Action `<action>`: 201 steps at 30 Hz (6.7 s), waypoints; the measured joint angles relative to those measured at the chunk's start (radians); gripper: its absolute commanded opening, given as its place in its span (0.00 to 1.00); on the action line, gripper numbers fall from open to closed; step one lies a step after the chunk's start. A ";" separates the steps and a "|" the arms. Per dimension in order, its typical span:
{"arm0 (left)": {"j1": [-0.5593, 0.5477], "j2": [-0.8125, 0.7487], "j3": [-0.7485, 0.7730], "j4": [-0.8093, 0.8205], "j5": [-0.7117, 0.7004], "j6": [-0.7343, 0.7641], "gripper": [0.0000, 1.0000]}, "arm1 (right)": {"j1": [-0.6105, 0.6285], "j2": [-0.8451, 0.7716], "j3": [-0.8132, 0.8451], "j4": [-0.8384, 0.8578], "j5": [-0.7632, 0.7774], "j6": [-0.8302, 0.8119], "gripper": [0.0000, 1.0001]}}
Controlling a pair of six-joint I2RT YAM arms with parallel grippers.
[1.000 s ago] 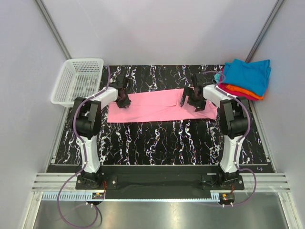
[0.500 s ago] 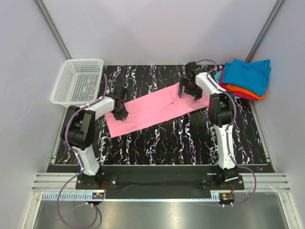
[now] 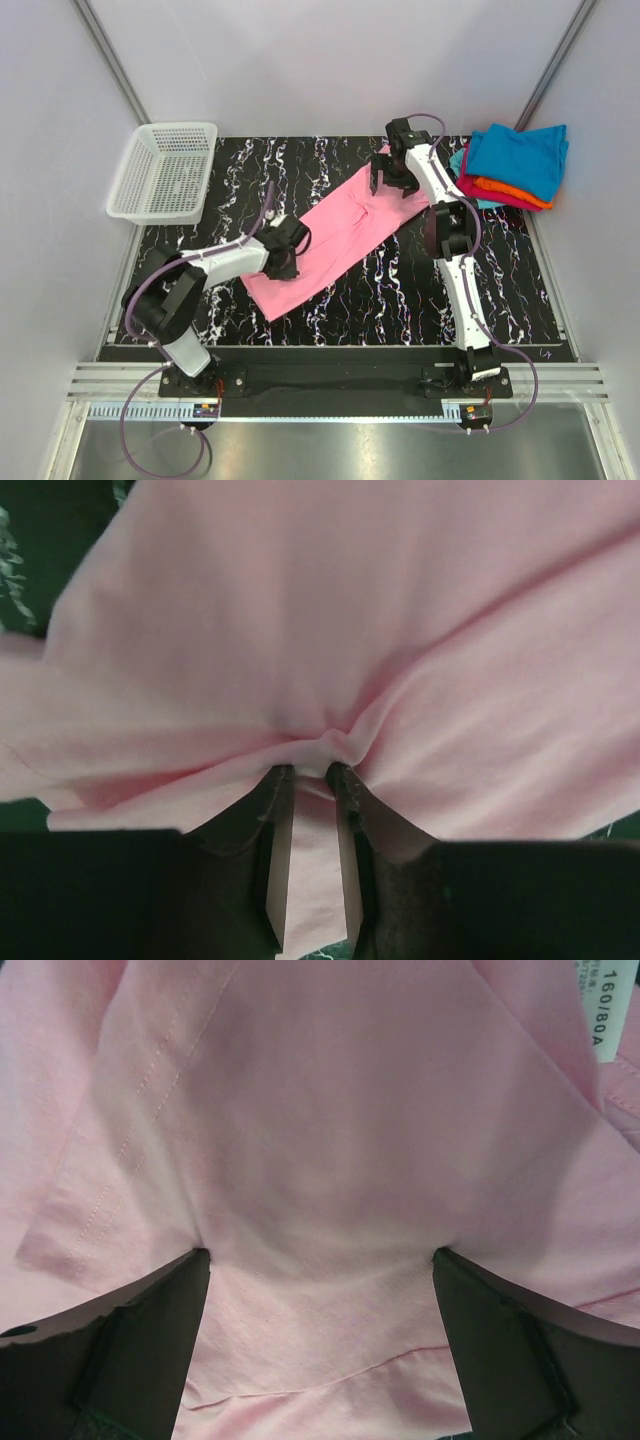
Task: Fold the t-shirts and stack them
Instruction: Fold the tshirt
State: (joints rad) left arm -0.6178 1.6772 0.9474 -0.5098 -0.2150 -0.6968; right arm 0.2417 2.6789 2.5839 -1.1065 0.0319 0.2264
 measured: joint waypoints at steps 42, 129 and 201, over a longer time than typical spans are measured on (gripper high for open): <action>-0.293 -0.130 0.314 -0.140 0.077 0.020 0.28 | 0.090 -0.907 -0.943 0.389 -0.035 0.057 0.99; 0.258 0.881 1.253 0.071 0.231 -0.044 0.27 | 0.366 -0.873 -1.437 0.348 -0.096 0.290 1.00; 0.309 0.996 1.301 0.440 0.405 -0.082 0.40 | 0.515 -0.763 -1.315 0.465 -0.309 0.347 1.00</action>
State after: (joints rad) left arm -0.3088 2.6732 2.2482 -0.0696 0.1898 -0.7784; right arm 0.7567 1.9156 1.2686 -0.6415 -0.2775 0.5735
